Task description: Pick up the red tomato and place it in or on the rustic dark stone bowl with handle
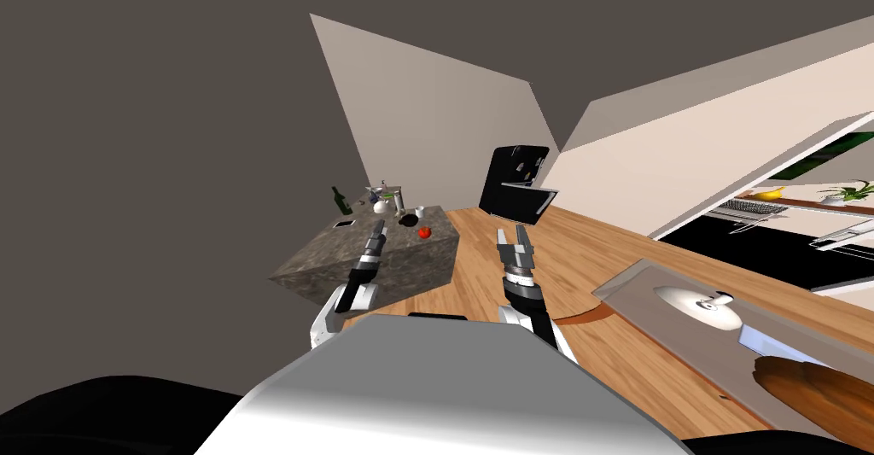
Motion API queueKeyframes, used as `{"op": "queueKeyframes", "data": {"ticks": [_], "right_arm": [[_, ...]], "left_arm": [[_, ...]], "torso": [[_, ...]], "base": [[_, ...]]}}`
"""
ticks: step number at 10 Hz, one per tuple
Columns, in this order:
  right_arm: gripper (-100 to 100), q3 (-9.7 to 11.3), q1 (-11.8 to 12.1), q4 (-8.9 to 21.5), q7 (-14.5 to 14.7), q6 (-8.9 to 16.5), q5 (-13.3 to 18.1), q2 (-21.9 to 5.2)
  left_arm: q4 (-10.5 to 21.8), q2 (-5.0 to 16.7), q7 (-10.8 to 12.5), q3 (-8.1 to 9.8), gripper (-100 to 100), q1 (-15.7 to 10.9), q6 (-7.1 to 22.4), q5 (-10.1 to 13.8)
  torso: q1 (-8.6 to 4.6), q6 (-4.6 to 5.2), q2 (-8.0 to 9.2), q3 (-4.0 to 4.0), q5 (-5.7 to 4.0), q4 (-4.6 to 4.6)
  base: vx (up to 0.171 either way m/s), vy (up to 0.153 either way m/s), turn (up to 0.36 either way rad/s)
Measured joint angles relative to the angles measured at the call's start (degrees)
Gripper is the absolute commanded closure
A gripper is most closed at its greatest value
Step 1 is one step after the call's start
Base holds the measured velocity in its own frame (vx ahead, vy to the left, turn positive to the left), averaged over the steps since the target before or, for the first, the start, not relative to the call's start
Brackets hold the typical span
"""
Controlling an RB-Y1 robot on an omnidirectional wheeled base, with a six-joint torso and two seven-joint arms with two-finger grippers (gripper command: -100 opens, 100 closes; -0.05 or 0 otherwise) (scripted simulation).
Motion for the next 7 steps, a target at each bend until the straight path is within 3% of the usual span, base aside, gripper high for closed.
{"op": "queueKeyframes", "data": {"ticks": [3,7], "right_arm": [[0,0.0,0.0,0.0,0.0,0.0,0.0,0.0],[0,0.0,0.0,0.0,0.0,0.0,0.0,0.0]], "left_arm": [[3.46,0.72,-0.19,0.47,-100,-2.11,0.48,0.45],[10.07,2.46,-0.12,2.09,-100,-7.71,1.21,1.69]], "torso": [[0.03,0.0,-0.08,-0.04,0.01,-0.01],[-0.01,0.0,-0.04,-0.02,0.0,-0.01]], "base": [[-0.039,-0.015,0.055],[-0.046,-0.02,0.069]]}}
